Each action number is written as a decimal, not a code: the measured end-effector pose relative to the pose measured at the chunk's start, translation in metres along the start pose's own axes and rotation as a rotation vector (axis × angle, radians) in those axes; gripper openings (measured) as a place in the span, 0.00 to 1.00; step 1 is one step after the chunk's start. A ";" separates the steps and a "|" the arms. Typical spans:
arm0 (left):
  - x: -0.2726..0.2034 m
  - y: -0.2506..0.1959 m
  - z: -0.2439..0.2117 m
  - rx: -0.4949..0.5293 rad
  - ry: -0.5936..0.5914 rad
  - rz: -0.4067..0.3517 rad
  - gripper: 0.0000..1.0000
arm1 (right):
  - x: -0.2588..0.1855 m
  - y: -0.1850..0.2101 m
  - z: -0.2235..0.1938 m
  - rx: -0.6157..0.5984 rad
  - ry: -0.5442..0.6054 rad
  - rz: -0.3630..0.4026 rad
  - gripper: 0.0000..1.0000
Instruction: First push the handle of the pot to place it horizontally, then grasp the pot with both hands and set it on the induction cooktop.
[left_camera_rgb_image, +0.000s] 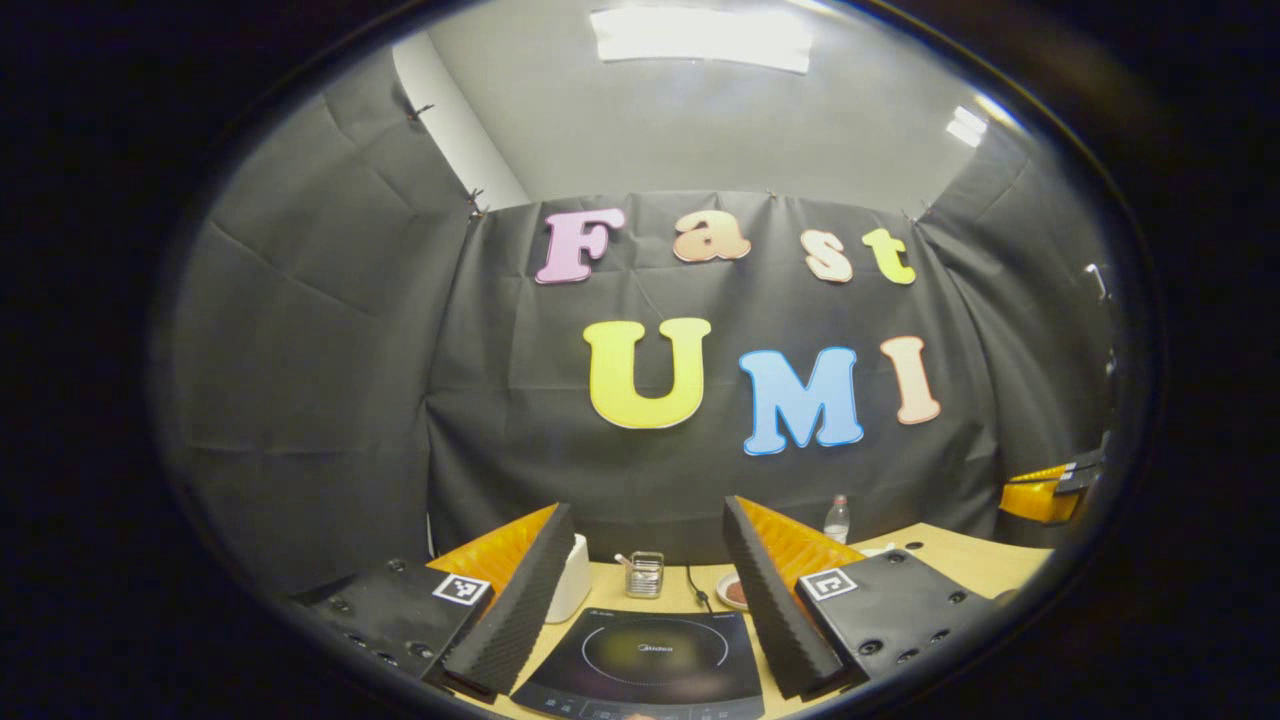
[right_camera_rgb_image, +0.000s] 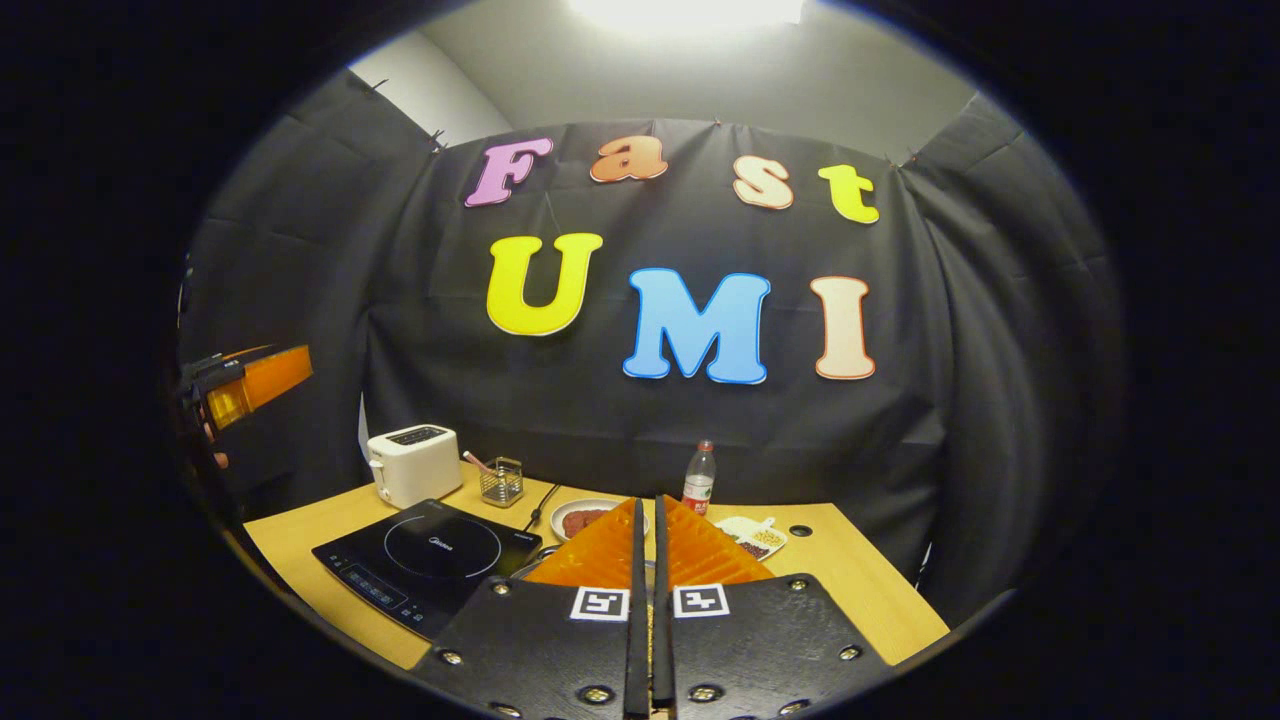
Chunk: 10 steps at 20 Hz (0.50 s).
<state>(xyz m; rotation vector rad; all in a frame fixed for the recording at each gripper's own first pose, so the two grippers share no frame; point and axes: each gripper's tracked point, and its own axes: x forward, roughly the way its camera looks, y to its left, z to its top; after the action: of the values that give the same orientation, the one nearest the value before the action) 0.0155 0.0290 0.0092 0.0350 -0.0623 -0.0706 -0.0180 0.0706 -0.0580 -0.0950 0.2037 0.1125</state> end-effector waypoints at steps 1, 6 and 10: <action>0.001 0.005 -0.003 -0.002 0.005 -0.004 0.99 | -0.001 0.007 -0.010 0.003 0.024 0.009 0.02; -0.004 0.024 -0.013 0.004 0.021 -0.004 0.97 | -0.008 0.029 -0.059 0.000 0.160 0.068 0.02; 0.000 0.019 -0.020 -0.001 0.036 -0.002 0.97 | -0.017 0.029 -0.099 -0.016 0.275 0.118 0.02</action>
<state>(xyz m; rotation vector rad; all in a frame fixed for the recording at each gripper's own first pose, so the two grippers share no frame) 0.0183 0.0485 -0.0101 0.0351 -0.0263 -0.0718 -0.0580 0.0873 -0.1535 -0.1143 0.4834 0.2186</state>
